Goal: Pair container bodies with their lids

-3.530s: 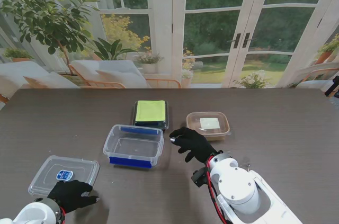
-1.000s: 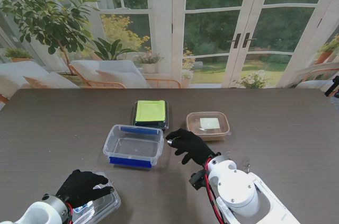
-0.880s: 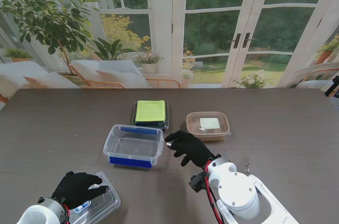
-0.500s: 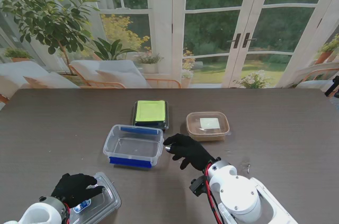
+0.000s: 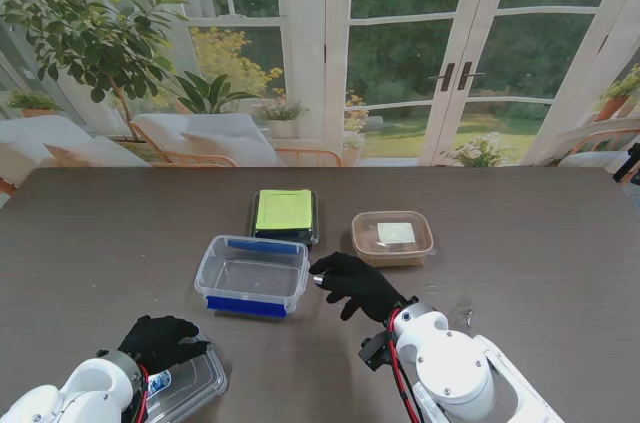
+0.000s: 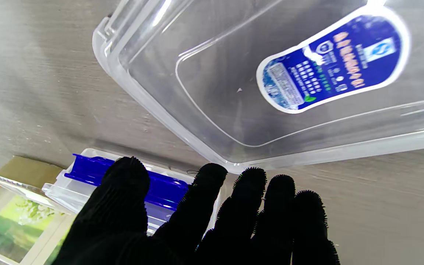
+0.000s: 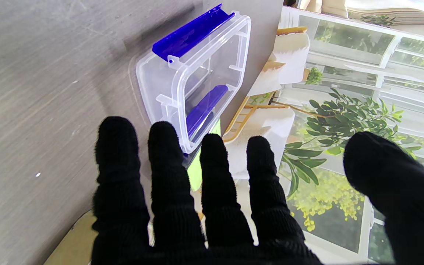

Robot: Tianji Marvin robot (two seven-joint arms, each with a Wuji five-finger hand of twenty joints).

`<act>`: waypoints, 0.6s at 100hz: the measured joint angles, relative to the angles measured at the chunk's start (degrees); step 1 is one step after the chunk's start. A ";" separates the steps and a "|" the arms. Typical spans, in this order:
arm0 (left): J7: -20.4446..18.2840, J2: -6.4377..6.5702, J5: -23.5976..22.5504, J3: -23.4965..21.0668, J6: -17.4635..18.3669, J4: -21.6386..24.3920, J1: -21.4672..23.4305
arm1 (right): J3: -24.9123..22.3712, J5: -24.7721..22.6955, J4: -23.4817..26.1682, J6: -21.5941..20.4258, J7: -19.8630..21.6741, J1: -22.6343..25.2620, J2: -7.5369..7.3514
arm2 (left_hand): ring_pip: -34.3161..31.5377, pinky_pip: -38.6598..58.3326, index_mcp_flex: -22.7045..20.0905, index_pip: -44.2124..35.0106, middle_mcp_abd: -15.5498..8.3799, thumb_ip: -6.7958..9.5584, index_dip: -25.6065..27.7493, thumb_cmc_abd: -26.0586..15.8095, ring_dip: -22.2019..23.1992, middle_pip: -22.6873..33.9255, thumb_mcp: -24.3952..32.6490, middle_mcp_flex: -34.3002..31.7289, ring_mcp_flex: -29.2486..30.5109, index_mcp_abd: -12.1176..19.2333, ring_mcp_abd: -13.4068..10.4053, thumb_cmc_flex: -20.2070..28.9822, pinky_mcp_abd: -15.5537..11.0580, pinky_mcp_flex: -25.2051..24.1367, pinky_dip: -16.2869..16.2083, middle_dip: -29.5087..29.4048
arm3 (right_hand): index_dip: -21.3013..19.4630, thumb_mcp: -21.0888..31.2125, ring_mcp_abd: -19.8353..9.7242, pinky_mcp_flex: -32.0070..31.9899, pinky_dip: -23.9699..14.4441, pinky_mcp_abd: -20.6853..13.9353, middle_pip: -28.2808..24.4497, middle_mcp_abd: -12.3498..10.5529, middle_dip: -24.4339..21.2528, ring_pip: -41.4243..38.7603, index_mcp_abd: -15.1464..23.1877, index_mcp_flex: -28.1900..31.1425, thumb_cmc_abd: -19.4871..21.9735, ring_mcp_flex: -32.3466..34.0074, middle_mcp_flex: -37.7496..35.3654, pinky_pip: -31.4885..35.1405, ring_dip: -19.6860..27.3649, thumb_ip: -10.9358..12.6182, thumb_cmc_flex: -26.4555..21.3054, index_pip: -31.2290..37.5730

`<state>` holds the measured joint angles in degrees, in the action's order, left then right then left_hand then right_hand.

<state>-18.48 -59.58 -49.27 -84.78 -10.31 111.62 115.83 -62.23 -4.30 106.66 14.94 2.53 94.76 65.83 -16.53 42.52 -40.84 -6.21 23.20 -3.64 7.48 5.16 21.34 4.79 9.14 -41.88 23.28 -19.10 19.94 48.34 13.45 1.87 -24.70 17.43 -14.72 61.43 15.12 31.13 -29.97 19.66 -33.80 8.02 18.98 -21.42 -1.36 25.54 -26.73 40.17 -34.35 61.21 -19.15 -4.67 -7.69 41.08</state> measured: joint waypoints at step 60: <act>-4.33 1.13 5.40 3.67 3.83 -1.68 -5.01 | -0.21 0.86 0.06 0.86 0.10 -0.14 0.02 | 0.00 -0.34 0.02 -0.17 0.10 0.00 0.00 0.00 -0.02 -0.53 0.51 0.71 -0.96 0.92 -0.79 -0.01 -0.38 -0.07 0.01 -0.53 | 0.00 0.00 0.00 0.00 0.00 0.00 0.00 0.00 0.00 0.00 -0.40 0.01 0.03 0.00 0.00 0.00 0.00 0.00 0.00 0.00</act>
<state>-22.81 -58.45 -43.88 -81.11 -6.48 109.94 110.82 -62.45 -3.44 106.71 15.81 2.62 94.62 65.85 -16.53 42.18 -40.82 -6.38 23.30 -3.64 7.48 5.17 21.32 4.26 9.66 -41.17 22.32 -18.18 19.14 48.33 13.07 1.80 -24.69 16.91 -14.72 61.43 15.12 31.13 -29.97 19.66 -33.80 8.03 18.98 -21.42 -1.77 25.55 -26.70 40.17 -34.36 61.21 -19.15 -4.67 -7.68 41.08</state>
